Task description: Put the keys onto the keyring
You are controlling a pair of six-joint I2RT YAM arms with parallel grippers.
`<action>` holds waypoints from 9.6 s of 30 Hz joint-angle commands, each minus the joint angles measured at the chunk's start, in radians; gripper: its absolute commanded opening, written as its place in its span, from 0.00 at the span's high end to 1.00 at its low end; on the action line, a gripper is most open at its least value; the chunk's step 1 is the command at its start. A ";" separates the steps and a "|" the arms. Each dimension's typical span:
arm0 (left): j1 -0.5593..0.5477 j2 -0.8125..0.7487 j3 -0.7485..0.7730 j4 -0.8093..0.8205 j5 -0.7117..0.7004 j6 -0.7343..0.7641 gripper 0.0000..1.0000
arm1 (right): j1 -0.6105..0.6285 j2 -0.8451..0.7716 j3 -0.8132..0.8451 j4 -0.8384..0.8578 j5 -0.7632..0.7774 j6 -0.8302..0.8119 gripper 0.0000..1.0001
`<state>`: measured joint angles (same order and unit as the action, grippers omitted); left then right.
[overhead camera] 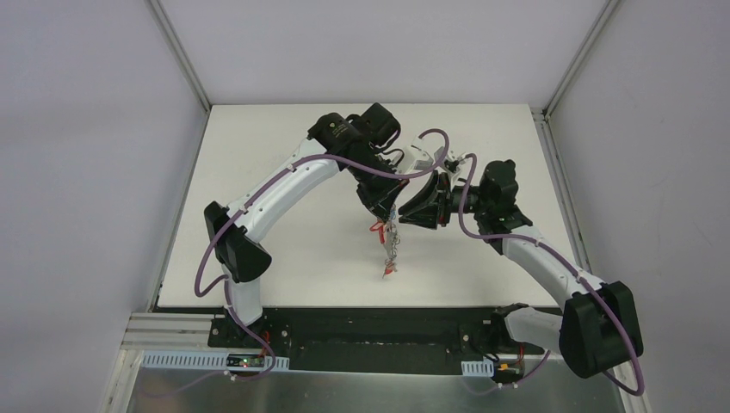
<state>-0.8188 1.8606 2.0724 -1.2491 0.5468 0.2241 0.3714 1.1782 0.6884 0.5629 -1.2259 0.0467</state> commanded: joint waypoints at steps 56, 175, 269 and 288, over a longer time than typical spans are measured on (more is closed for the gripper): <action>0.046 -0.153 -0.180 0.213 0.172 -0.043 1.00 | 0.002 0.099 -0.084 0.550 -0.021 0.366 0.78; 0.096 -0.250 -0.356 0.338 0.205 0.158 1.00 | -0.068 0.020 -0.049 0.405 -0.019 0.271 0.80; 0.006 -0.021 -0.053 -0.013 0.137 0.159 1.00 | 0.029 0.009 0.035 -0.037 0.120 -0.052 1.00; 0.023 -0.129 -0.127 0.100 0.059 0.311 1.00 | -0.023 -0.045 0.053 -0.082 0.067 -0.075 0.66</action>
<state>-0.8146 1.7885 1.9476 -1.1786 0.5934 0.5068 0.3626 1.1877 0.6975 0.4591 -1.0904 -0.0113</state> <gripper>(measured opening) 0.019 0.328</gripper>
